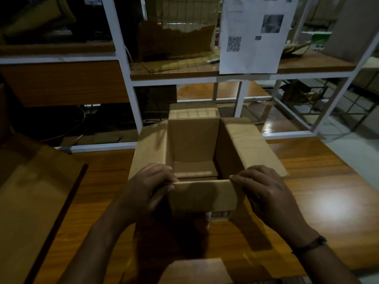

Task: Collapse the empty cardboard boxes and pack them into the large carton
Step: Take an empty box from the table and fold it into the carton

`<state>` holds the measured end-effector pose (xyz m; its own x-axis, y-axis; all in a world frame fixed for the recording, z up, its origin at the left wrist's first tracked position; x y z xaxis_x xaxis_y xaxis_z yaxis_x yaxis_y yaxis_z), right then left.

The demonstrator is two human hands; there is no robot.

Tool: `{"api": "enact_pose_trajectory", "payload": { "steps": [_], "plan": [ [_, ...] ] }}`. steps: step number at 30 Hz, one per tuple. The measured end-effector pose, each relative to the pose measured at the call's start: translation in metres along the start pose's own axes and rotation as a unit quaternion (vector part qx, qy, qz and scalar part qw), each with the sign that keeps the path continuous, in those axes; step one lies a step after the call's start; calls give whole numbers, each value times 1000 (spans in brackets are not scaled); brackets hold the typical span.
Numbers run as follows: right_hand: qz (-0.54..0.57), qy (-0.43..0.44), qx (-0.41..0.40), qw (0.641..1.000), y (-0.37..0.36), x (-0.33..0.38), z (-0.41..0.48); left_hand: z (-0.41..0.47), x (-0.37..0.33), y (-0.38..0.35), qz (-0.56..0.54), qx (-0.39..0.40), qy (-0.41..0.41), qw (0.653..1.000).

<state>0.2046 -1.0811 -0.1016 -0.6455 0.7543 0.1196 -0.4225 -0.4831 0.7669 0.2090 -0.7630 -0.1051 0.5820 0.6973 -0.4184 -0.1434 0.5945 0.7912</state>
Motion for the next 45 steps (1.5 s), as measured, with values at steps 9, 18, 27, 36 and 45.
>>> {"api": "enact_pose_trajectory", "payload": {
  "steps": [9, 18, 27, 36, 45],
  "plan": [
    [93, -26, 51, 994, -16, 70, 3, 4, -63, -51, -10, -17, 18, 1000],
    [74, -28, 126, 989, 1, -5, 30, 10, 5, -10, -126, -48, 82, 987],
    [16, -56, -3, 998, -41, 25, 31, 34, -5, -1, 5, 5, 50, 999],
    [6, -85, -8, 996, -49, 18, 32, 34, 2, -14, 33, -79, 27, 996],
    [6, -166, 0, 986, -38, 6, 43, 38, 16, -15, 39, -109, 25, 993]
  ]
}}
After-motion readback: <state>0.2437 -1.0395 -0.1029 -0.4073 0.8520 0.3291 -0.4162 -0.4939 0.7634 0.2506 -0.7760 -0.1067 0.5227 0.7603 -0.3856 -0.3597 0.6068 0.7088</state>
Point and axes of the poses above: each hand's wrist, its own z-axis towards the middle knuckle, its own y-axis out of the back of the hand, x = y × z, the point moved 3 cm from there along z, towards the middle knuckle, and after that the axes turned 3 degrees about -x, right-handed, at the moved point
